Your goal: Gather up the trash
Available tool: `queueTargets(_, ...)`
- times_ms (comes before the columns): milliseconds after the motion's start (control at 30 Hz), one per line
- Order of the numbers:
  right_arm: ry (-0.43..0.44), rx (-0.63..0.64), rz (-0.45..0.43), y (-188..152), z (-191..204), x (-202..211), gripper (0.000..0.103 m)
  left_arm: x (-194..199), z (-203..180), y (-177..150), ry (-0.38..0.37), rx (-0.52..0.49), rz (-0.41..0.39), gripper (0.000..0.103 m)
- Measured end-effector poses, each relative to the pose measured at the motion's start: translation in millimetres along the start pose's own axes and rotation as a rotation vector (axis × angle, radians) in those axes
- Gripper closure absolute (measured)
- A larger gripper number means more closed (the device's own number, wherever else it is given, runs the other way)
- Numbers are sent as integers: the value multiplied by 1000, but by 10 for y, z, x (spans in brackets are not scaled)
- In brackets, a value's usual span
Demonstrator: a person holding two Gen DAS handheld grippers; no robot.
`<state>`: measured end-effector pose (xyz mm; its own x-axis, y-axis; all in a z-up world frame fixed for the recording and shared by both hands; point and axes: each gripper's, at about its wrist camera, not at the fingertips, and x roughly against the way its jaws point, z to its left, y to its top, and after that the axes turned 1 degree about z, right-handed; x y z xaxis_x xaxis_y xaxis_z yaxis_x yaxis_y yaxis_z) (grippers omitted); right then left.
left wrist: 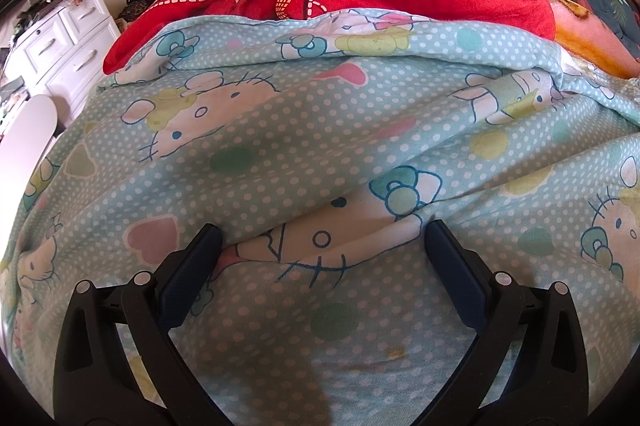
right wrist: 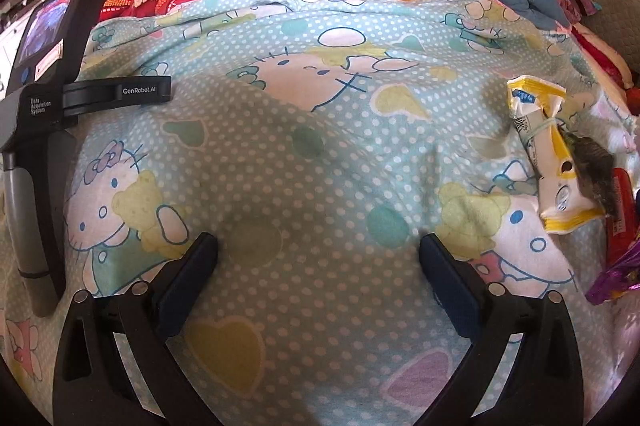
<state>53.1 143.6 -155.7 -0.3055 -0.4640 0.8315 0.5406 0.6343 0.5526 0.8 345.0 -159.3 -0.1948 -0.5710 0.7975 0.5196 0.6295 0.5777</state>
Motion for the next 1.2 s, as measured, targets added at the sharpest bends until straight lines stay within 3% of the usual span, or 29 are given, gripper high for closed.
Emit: queueTargets(1200, -18, 5, 7, 9, 4, 9, 5, 2, -17, 6, 7, -5, 1, 9)
